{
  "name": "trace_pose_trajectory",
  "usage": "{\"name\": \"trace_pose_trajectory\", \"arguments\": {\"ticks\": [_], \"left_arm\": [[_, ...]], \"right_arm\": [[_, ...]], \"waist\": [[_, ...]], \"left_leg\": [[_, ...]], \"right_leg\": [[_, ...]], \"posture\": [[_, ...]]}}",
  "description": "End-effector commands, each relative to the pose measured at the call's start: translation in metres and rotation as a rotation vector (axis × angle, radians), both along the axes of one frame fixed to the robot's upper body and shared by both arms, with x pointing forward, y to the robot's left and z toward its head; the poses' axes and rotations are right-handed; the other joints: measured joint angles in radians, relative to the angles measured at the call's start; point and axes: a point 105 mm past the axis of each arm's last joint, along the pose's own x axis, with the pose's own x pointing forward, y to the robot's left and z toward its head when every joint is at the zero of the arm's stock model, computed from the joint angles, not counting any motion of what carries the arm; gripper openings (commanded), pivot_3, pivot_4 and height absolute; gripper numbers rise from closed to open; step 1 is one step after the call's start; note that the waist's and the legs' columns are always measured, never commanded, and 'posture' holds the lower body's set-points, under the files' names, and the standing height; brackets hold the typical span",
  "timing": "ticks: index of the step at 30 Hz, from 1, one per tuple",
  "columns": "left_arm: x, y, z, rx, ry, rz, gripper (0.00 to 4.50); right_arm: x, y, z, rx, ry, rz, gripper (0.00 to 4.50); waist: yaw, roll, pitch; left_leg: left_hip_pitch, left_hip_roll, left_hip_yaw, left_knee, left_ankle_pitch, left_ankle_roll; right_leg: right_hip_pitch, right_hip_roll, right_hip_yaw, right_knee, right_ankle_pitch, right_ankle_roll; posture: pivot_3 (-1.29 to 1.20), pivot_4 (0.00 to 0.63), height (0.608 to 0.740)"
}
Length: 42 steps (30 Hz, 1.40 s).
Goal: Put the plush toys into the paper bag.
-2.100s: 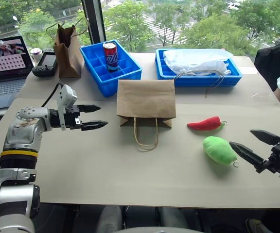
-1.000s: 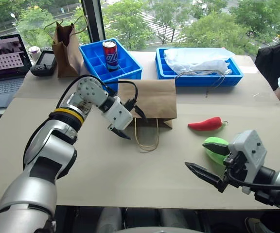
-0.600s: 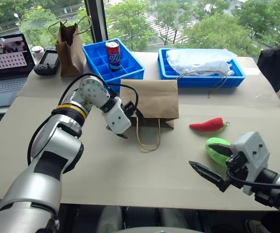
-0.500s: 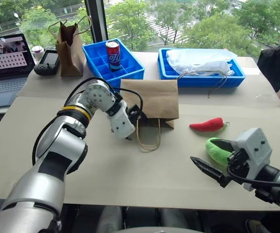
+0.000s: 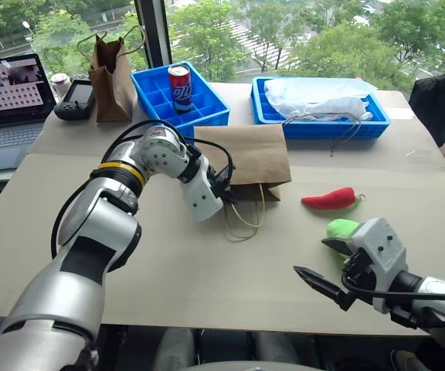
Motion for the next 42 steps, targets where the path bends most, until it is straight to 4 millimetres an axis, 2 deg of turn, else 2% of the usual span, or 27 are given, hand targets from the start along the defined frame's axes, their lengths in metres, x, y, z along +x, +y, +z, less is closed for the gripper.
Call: {"name": "trace_pose_trajectory", "arguments": {"ticks": [1, 3, 6, 11, 14, 21, 25, 28, 32, 37, 42], "left_arm": [[-0.001, -0.016, 0.024, -0.137, 0.097, 0.019, 0.08], [-0.01, -0.021, 0.031, -0.187, 0.251, 0.006, 0.08], [-0.02, -0.022, 0.039, -0.22, 0.368, -0.018, 0.08], [-0.03, -0.015, 0.043, -0.21, 0.456, -0.017, 0.08], [-0.035, -0.011, 0.041, -0.19, 0.465, -0.021, 0.0], [-0.039, -0.009, 0.037, -0.168, 0.482, -0.024, 0.0], [-0.041, -0.012, 0.039, -0.188, 0.505, -0.028, 0.0], [-0.041, -0.017, 0.046, -0.232, 0.517, -0.033, 0.0], [-0.039, -0.021, 0.054, -0.289, 0.53, -0.031, 0.0], [-0.034, -0.023, 0.074, -0.372, 0.586, 0.004, 0.0], [-0.02, -0.024, 0.107, -0.532, 0.76, 0.094, 0.0]], "right_arm": [[0.013, 0.004, -0.006, 0.0, -0.044, -0.02, 4.5], [0.021, 0.015, -0.015, 0.055, -0.045, -0.039, 4.5], [0.029, 0.031, -0.026, 0.116, -0.044, -0.055, 4.5], [0.05, 0.035, -0.035, 0.158, -0.094, -0.151, 4.5], [0.063, 0.038, -0.031, 0.265, -0.14, -0.199, 3.8], [0.096, 0.045, -0.026, 0.397, -0.211, -0.242, 1.36], [0.117, 0.051, -0.037, 0.389, -0.217, -0.242, 0.03], [0.132, 0.052, -0.051, 0.379, -0.216, -0.265, 0.03], [0.14, 0.049, -0.072, 0.243, -0.221, -0.261, 0.03], [0.137, 0.047, -0.077, 0.209, -0.224, -0.247, 0.03], [0.132, 0.048, -0.085, 0.183, -0.198, -0.224, 0.03]], "waist": [[-0.001, 0.0, 0.0], [-0.003, 0.0, 0.0], [-0.013, 0.002, -0.001], [-0.027, 0.005, -0.002], [-0.024, 0.006, -0.002], [-0.022, 0.006, -0.002], [-0.022, 0.006, -0.002], [-0.023, 0.006, -0.002], [-0.022, 0.006, -0.002], [-0.022, 0.007, -0.002], [-0.021, 0.007, -0.002]], "left_leg": [[0.0, 0.0, 0.0, 0.0, 0.0, 0.0], [0.0, 0.0, 0.0, 0.002, 0.0, 0.0], [0.0, 0.001, 0.0, 0.003, 0.0, 0.0], [-0.001, 0.001, -0.001, 0.003, 0.0, 0.0], [0.0, 0.0, -0.001, 0.004, 0.0, 0.0], [0.0, 0.0, 0.0, 0.007, 0.0, 0.0], [0.001, 0.0, 0.0, 0.007, 0.0, 0.0], [0.0, 0.0, 0.001, 0.007, 0.0, 0.0], [0.0, -0.001, 0.001, 0.007, 0.0, 0.0], [-0.001, 0.0, 0.002, 0.007, 0.0, 0.0], [-0.001, 0.0, 0.001, 0.007, 0.001, 0.0]], "right_leg": [[0.0, 0.0, 0.0, 0.0, 0.0, 0.0], [0.0, 0.0, 0.0, 0.001, 0.0, 0.0], [0.0, 0.001, 0.0, 0.001, 0.0, 0.0], [-0.002, 0.003, 0.002, 0.003, 0.0, -0.001], [-0.001, 0.002, 0.002, 0.004, 0.0, 0.0], [-0.001, 0.002, 0.002, 0.009, 0.0, 0.0], [-0.002, 0.003, 0.002, 0.011, 0.0, 0.0], [-0.004, 0.004, 0.003, 0.011, 0.0, -0.001], [-0.006, 0.003, 0.003, 0.012, 0.0, -0.001], [-0.007, 0.003, 0.004, 0.013, 0.0, -0.001], [-0.007, 0.003, 0.004, 0.015, 0.0, -0.001]], "posture": [[0.0, 0.15, 0.724], [0.0, 0.15, 0.724], [0.0, 0.15, 0.724], [0.0, 0.15, 0.724], [0.0, 0.15, 0.724], [0.0, 0.15, 0.724], [0.0, 0.15, 0.724], [0.0, 0.15, 0.724], [0.0, 0.15, 0.724], [0.0, 0.15, 0.724], [0.0, 0.15, 0.724]]}}
